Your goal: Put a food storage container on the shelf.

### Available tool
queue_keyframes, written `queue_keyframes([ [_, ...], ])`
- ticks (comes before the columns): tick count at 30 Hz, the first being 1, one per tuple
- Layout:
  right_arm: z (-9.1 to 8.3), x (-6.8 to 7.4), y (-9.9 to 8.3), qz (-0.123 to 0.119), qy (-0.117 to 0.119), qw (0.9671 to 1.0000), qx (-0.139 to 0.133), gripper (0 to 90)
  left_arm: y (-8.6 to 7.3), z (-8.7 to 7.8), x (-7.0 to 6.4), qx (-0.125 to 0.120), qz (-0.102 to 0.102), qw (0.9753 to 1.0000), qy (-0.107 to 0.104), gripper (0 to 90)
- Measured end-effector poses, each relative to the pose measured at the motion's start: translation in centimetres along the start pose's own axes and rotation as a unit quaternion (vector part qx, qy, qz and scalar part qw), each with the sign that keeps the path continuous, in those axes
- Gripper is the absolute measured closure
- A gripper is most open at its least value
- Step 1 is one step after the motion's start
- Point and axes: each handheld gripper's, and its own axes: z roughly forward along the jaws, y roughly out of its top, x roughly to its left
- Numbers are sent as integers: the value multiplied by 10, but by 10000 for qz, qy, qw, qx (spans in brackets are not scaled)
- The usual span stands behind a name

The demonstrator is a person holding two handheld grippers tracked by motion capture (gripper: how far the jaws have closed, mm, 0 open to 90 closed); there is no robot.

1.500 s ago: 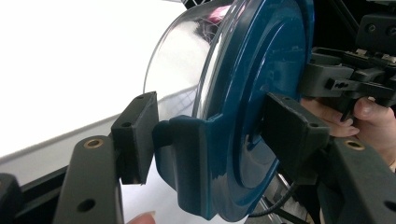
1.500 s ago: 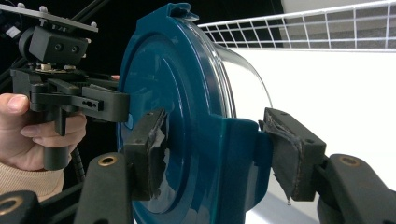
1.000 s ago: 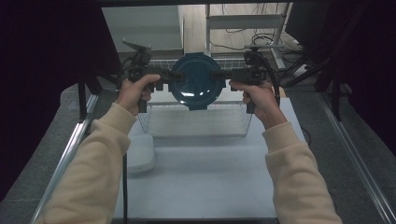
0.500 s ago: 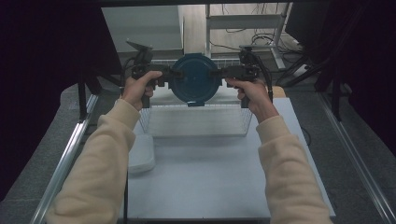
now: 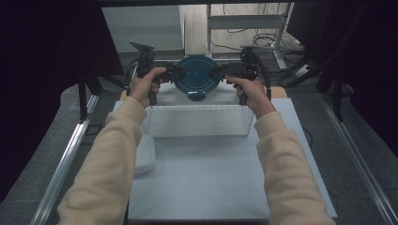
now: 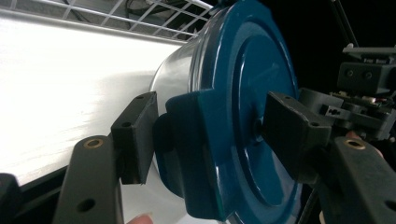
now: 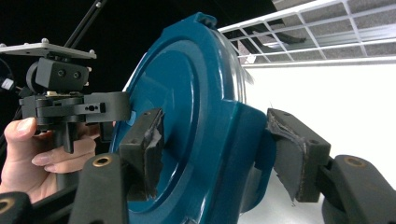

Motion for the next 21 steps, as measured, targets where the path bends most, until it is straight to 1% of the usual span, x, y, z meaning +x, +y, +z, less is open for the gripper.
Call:
queue_keyframes([
  [3,3,-5,1,144,-5,9999,62,366,0,3,4,6,-95,10000,-22,369],
  [5,6,-9,1,299,-1,9995,108,358,0,8,8,-33,-190,9998,-45,365],
  [6,7,-12,0,387,24,9992,85,357,0,8,8,-50,-144,9999,-36,364],
  [9,6,-11,0,345,-20,9994,47,345,-1,9,7,-78,-104,9999,-41,358],
  [11,6,-9,0,259,-77,9996,61,319,-3,10,6,-161,-16,9999,-6,348],
  [12,6,-6,-1,192,-164,9997,35,281,-3,9,5,-199,7,9998,61,333],
  [14,5,-1,-2,89,-239,9996,-80,236,-6,8,1,-368,103,9989,285,287],
  [15,4,2,-3,20,-294,9995,-82,213,-8,6,-2,-481,161,9980,366,266],
  [16,4,5,-5,-65,-359,9993,-82,195,-10,3,-5,-598,238,9971,407,261],
  [17,3,9,-7,-189,-474,9986,-131,150,-12,1,-7,-646,321,9963,462,257],
  [18,2,12,-9,-271,-567,9979,-174,131,-15,-2,-12,-701,523,9943,611,255],
  [19,-1,16,-11,-471,-757,9956,-277,125,-17,-4,-16,-743,656,9923,738,252],
  [20,-4,20,-13,-587,-854,9938,-391,120,-19,-7,-19,-767,772,9908,806,249],
  [21,-7,23,-14,-657,-906,9926,-471,112,-22,-9,-21,-805,839,9898,823,248],
])
